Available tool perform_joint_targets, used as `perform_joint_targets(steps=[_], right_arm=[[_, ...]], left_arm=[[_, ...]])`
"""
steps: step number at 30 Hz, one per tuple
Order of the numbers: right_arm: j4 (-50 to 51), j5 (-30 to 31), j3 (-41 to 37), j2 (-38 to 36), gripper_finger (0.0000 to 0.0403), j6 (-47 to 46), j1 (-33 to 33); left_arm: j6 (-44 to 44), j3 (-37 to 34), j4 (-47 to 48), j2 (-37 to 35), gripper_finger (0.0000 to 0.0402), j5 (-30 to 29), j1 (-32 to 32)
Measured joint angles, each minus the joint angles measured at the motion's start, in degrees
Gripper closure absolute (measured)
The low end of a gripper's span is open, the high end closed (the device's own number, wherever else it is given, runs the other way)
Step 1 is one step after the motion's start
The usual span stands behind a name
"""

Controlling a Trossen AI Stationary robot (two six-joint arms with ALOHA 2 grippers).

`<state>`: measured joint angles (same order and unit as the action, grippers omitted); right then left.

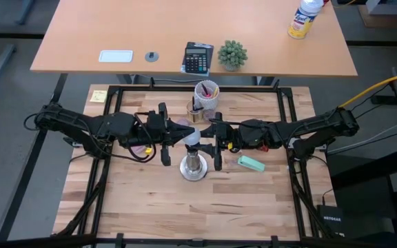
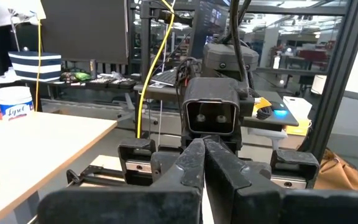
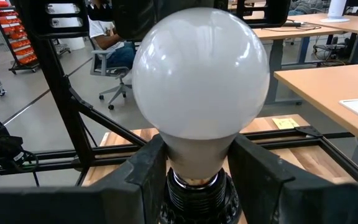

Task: Screw lightbulb
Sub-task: Insert the lightbulb into the lamp socket

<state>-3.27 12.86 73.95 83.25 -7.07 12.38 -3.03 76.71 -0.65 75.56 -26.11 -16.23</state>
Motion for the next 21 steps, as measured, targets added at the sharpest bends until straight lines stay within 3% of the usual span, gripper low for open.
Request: perform_joint_targets(steps=[7,16,21], right_arm=[[0.00,0.00,0.00,-0.01,0.0238,-0.02,0.00],[0.35,-0.28,-0.13,0.14,0.0165,-0.04,-0.02],[0.43,-0.26,-0.11,0.10,0.0148,0.01,-0.02]], left_arm=[[0.00,-0.02,-0.01,0.01,0.0400,0.00,0.00],[0.00,-0.04,-0.01,0.01,0.0400,0.02,0.00],[0.02,-0.04,-0.01,0.01,0.0400,0.02,-0.02]])
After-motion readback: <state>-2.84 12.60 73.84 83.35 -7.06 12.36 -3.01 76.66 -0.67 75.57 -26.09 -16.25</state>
